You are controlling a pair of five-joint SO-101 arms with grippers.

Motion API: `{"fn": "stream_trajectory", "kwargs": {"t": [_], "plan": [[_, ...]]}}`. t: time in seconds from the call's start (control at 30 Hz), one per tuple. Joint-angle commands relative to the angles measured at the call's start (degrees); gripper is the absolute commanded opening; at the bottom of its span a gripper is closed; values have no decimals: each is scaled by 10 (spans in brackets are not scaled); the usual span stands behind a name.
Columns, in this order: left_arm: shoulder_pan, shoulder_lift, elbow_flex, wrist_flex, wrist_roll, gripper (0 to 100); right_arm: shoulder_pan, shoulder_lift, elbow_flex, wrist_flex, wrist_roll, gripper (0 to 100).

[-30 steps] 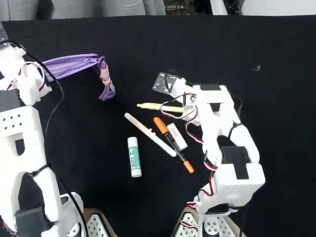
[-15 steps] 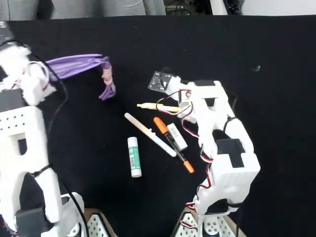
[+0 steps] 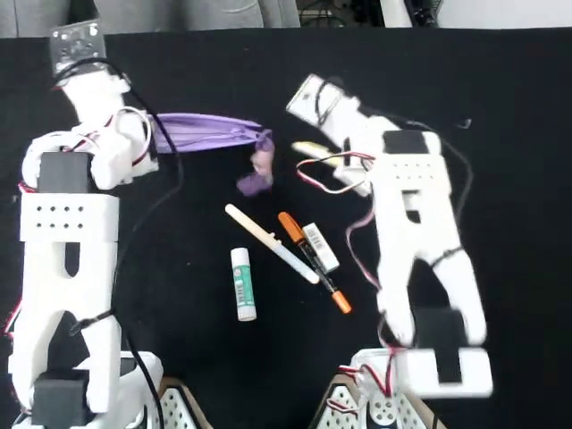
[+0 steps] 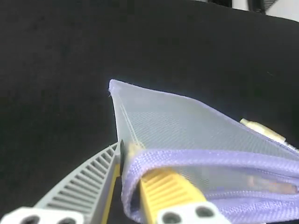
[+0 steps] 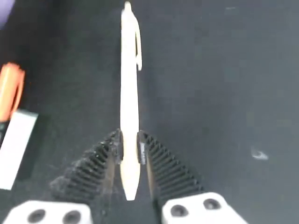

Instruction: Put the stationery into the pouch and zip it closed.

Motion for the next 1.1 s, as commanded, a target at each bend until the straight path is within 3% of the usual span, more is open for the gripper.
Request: {"fn": "stream_trajectory", "kwargs": {"t": [0.0, 0.2, 0.4, 0.5, 0.63, 0.73, 1.07], "plan": [[18, -4, -36, 4, 4, 28, 11, -93, -9, 2, -48, 11], [14, 14, -19, 6, 0, 28, 9, -177, 82, 5, -51, 11], [14, 61, -20, 4, -1, 28, 12, -210, 180, 37, 35, 12], [14, 72, -21, 4, -2, 28, 18, -205, 191, 11, -18, 41], [7, 73, -21, 4, -2, 28, 47, -180, 204, -77, -144, 206], [-9, 77, -21, 4, 0, 28, 49, -135, 215, -113, -134, 239], [-28, 79, -14, 3, -2, 29, 84, 90, 160, -233, -139, 188]]}}
